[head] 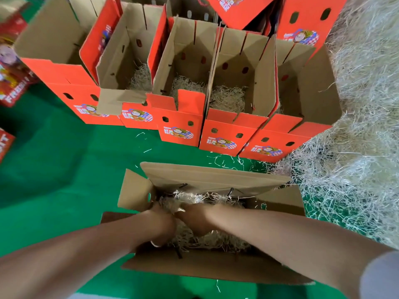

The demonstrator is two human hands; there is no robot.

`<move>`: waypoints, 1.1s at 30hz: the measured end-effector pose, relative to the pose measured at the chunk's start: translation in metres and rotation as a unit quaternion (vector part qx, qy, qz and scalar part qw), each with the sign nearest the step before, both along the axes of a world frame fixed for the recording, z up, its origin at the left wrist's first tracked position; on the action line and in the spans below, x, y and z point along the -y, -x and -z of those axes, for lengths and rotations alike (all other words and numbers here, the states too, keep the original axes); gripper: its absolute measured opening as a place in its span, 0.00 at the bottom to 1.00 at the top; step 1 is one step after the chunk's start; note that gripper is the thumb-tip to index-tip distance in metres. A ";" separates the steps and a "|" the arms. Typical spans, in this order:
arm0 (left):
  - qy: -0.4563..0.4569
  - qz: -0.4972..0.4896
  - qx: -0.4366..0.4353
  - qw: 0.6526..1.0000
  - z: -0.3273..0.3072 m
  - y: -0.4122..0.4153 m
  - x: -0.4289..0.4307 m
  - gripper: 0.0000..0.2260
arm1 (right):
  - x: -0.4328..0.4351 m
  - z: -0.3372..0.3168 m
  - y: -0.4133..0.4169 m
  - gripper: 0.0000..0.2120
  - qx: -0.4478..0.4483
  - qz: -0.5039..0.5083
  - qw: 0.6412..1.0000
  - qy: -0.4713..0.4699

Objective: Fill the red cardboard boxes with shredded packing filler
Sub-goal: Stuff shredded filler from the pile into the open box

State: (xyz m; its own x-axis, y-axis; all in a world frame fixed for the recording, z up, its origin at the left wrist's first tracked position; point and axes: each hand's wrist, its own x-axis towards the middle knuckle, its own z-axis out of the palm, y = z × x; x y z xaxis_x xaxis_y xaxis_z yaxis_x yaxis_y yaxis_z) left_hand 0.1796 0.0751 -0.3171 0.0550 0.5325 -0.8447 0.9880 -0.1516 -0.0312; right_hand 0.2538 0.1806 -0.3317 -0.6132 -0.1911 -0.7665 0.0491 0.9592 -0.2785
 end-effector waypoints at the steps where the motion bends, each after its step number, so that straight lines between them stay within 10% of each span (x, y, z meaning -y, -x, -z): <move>1: 0.036 0.000 -0.001 0.999 0.004 -0.002 0.000 0.16 | -0.002 0.005 0.000 0.29 0.016 0.005 1.000 -0.005; 6: 0.143 -0.051 0.060 0.987 0.018 -0.006 -0.003 0.15 | -0.022 0.029 0.005 0.21 0.093 0.123 0.982 -0.111; 11: 0.140 -0.043 0.077 0.986 0.010 -0.004 -0.002 0.13 | -0.034 0.034 -0.006 0.40 0.105 0.068 0.991 -0.047; 15: -0.063 -0.056 0.047 0.995 0.001 -0.009 -0.009 0.15 | -0.032 0.024 -0.009 0.42 0.060 0.110 0.992 0.030; 18: -0.216 -0.088 -0.001 0.972 -0.001 -0.008 -0.026 0.14 | -0.029 0.007 -0.010 0.24 -0.072 0.047 0.994 -0.060; 21: -0.157 -0.137 0.033 0.978 0.006 -0.005 -0.038 0.13 | -0.021 0.006 -0.015 0.17 -0.100 0.038 0.993 -0.055; 26: 0.053 -0.144 0.057 0.987 0.032 -0.001 -0.028 0.16 | -0.010 0.044 -0.034 0.34 0.026 -0.009 0.998 -0.050; 33: 0.047 -0.090 -0.099 0.990 0.037 0.011 -0.017 0.21 | -0.005 0.052 -0.050 0.16 0.008 -0.200 0.975 -0.096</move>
